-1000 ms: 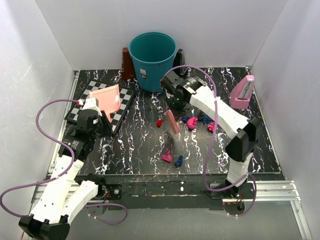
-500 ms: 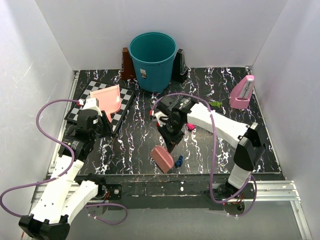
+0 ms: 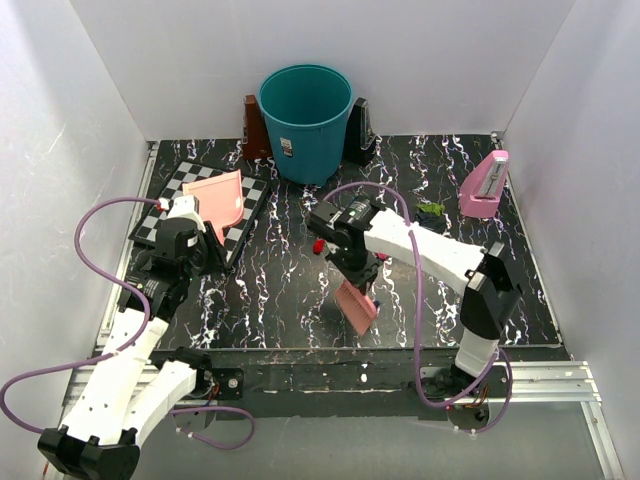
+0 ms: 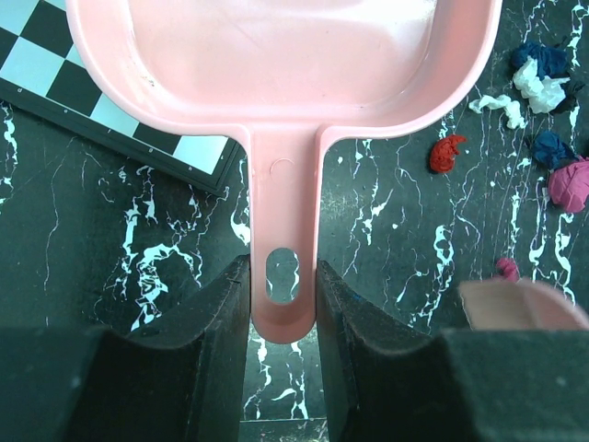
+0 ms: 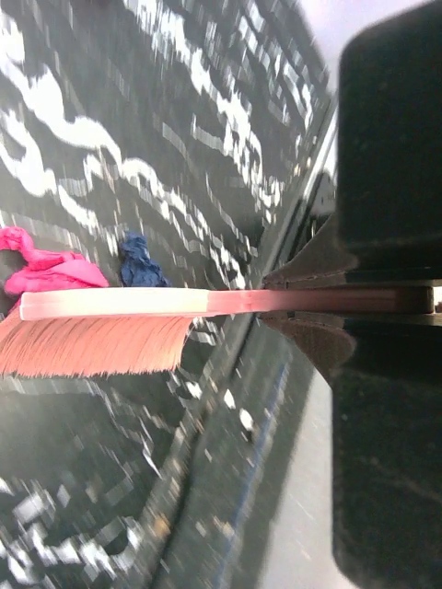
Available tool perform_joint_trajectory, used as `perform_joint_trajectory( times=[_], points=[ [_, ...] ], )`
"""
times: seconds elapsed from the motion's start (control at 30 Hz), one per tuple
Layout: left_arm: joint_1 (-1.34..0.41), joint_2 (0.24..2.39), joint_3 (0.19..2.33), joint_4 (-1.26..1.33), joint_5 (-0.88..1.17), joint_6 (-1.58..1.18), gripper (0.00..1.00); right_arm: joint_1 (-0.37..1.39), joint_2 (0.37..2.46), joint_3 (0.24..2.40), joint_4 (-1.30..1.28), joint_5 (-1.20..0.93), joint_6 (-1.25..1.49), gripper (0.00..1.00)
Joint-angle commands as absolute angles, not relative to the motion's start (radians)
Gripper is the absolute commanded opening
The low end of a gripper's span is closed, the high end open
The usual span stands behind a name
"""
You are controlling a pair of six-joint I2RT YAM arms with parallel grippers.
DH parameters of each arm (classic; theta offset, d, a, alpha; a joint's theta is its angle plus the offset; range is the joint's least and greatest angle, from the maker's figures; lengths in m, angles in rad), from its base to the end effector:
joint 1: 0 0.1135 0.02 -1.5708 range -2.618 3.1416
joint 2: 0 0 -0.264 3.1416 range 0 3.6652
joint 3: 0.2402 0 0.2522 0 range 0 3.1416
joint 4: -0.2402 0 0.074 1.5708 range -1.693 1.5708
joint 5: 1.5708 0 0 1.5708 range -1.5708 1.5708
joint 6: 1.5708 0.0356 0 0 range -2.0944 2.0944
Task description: Sweep away the paper scraps from the table
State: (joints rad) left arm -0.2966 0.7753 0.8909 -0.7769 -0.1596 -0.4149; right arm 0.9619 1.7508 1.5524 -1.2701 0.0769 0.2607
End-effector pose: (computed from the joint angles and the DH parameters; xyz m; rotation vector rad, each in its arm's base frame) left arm 0.1489 -0.0396 0.3191 -0.2187 2.2199 -0.2125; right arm 0.1912 0.2695 0.2749 -1.0295 2.8325 -0.0064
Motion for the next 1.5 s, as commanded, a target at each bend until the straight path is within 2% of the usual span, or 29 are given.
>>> perform_joint_trajectory(
  times=[0.0, 0.13, 0.23, 0.5, 0.67, 0.83, 0.97, 1.17, 1.47],
  points=[
    [-0.295, 0.761, 0.89, -0.75, -0.155, -0.403, 0.19, 0.953, 1.818, 1.655, -1.371, 0.584, 0.311, 0.01],
    [-0.295, 0.761, 0.891, -0.75, -0.158, -0.403, 0.19, 0.95, 1.877, 1.808, -1.469, 0.734, 0.365, 0.01],
    [-0.295, 0.759, 0.891, -0.752, -0.158, -0.403, 0.19, 0.95, 1.876, 1.94, -1.5, 0.707, 0.367, 0.01],
    [-0.296, 0.759, 0.893, -0.75, -0.158, -0.405, 0.19, 0.936, 1.787, 2.034, -1.214, 0.129, 0.225, 0.01],
    [-0.296, 0.756, 0.89, -0.75, -0.156, -0.403, 0.19, 0.894, 1.919, 2.169, -1.18, -0.089, 0.296, 0.01],
    [-0.295, 0.759, 0.891, -0.75, -0.155, -0.402, 0.19, 0.858, 2.015, 2.191, -1.082, -0.267, 0.371, 0.01],
    [-0.296, 0.758, 0.89, -0.75, -0.153, -0.4, 0.19, 0.804, 2.094, 2.221, -1.124, -0.175, 0.446, 0.01],
    [-0.295, 0.769, 0.89, -0.75, -0.144, -0.399, 0.19, 0.713, 2.149, 2.137, -1.155, -0.06, 0.486, 0.01],
    [-0.296, 0.802, 0.882, -0.735, -0.097, -0.397, 0.19, 0.675, 2.086, 2.039, -1.387, 0.446, 0.456, 0.01]
  ],
)
